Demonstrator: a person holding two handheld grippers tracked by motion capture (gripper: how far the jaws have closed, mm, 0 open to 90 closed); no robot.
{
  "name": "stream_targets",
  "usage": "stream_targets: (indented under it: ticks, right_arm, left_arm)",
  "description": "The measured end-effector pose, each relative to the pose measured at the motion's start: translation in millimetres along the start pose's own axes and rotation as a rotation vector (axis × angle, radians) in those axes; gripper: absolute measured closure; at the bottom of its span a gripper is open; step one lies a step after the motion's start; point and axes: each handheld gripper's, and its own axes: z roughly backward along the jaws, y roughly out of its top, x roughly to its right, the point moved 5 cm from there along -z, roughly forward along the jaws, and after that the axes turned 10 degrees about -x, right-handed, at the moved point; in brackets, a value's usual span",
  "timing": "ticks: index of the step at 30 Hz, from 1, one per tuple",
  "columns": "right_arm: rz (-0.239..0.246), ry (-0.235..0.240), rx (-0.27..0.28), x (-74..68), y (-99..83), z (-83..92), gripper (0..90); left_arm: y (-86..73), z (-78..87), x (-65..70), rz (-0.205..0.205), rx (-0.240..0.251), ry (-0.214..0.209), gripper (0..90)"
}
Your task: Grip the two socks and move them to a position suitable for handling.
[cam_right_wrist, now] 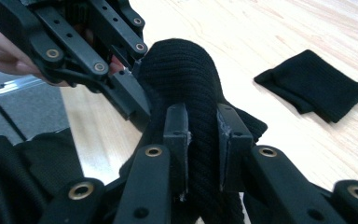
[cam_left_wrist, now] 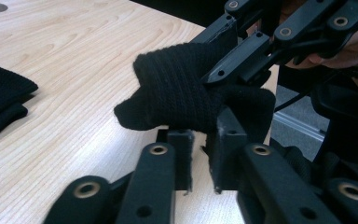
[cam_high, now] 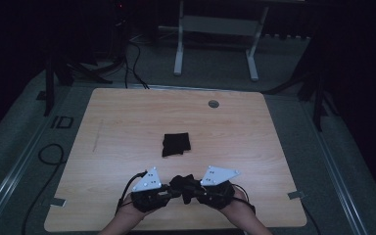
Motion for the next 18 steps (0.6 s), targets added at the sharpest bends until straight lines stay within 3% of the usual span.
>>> stream_targets:
  ticks: [4,6,12,18]
  right_arm:
    - [0.005,0.002,0.010,0.6,-0.6,3.3,76.4]
    - [0.003,-0.001,0.008,0.8,-1.2,3.0,76.4]
    - [-0.003,0.017,0.006,3.0,-2.9,1.3,76.2]
    - [-0.026,0.028,0.032,7.0,-1.9,7.8,76.3]
  left_arm:
    - [-1.1,-0.4,-0.1,0.002,-0.027,0.026,84.8]
    - [-1.5,-1.4,-0.7,0.002,-0.037,0.058,85.6]
    - [-4.4,-1.3,-1.1,0.013,-0.046,0.026,85.5]
    - [-2.5,1.0,-0.9,0.012,-0.043,0.034,86.5]
